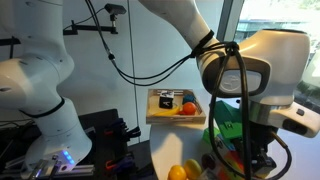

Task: Pick up the soft block with the number six on it and put it in the wooden tray

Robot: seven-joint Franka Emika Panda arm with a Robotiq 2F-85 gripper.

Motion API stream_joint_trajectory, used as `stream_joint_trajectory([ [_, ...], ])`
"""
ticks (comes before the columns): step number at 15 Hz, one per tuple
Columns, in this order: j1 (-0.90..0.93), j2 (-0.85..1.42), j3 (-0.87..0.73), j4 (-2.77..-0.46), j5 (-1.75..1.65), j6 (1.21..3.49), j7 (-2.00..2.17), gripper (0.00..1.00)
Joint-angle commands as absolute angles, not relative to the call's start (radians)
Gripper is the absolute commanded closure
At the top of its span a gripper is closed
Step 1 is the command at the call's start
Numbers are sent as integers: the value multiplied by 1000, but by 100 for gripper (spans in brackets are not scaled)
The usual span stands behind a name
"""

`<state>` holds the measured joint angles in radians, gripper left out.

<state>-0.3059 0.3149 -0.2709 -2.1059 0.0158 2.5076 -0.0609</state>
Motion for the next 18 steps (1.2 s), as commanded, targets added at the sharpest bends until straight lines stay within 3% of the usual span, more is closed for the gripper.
stream_joint_trajectory([
  [1, -302, 285, -273, -2111, 6, 2491, -40, 82],
  [5, -279, 228, -272, -2136, -8, 2488, -18, 90],
  [18, -117, 70, -211, -2247, -199, 2493, 257, 89],
])
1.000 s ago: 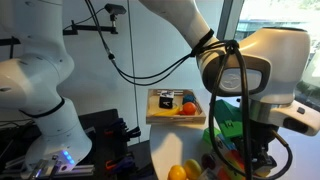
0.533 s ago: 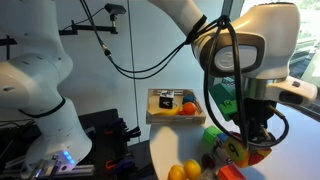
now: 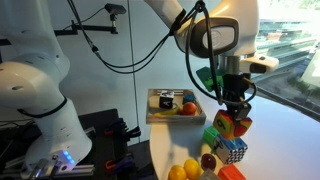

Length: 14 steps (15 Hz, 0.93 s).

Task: Pick up the soft block with the number six on it and put it in the wooden tray

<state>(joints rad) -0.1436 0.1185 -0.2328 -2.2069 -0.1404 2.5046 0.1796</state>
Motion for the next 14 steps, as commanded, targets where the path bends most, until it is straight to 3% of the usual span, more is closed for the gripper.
stream_joint_trajectory([
  [1, -106, 58, -201, -2252, -216, 2483, 277, 89],
  [14, -7, -34, -42, -2354, -320, 2455, 440, 90],
])
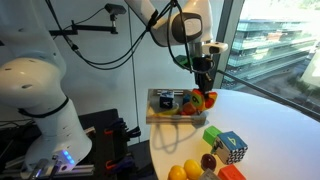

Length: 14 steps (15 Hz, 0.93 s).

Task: Pick up the soft block with the number six on it and put it in the wooden tray

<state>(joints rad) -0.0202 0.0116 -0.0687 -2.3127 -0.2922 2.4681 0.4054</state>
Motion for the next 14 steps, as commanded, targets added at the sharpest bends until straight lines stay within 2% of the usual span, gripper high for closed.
stream_joint_trajectory([
  [1, -1, -38, -30, -2363, -318, 2456, 439, 90],
  [12, 45, -49, 59, -2460, -298, 2470, 423, 90],
  [13, 44, -46, 61, -2466, -303, 2473, 427, 87],
  [14, 43, -43, 62, -2469, -305, 2471, 429, 63],
])
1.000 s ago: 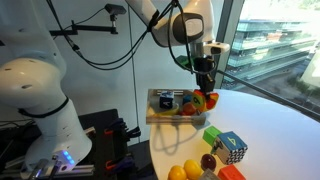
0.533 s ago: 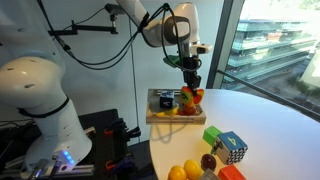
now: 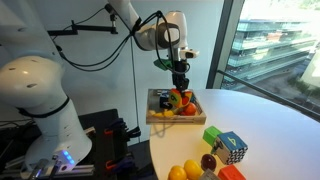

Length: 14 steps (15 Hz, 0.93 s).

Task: Pick up the soft block with the number six on it and put it in the wooden tray

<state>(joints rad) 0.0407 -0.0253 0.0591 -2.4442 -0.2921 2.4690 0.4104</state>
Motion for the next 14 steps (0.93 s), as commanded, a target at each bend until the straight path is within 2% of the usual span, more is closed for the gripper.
stream_joint_trajectory([
  [1, 42, -42, 62, -2473, -307, 2471, 431, 46],
  [7, 48, -52, 73, -2489, -308, 2458, 449, 1],
  [14, 48, -53, 81, -2494, -309, 2441, 513, 0],
])
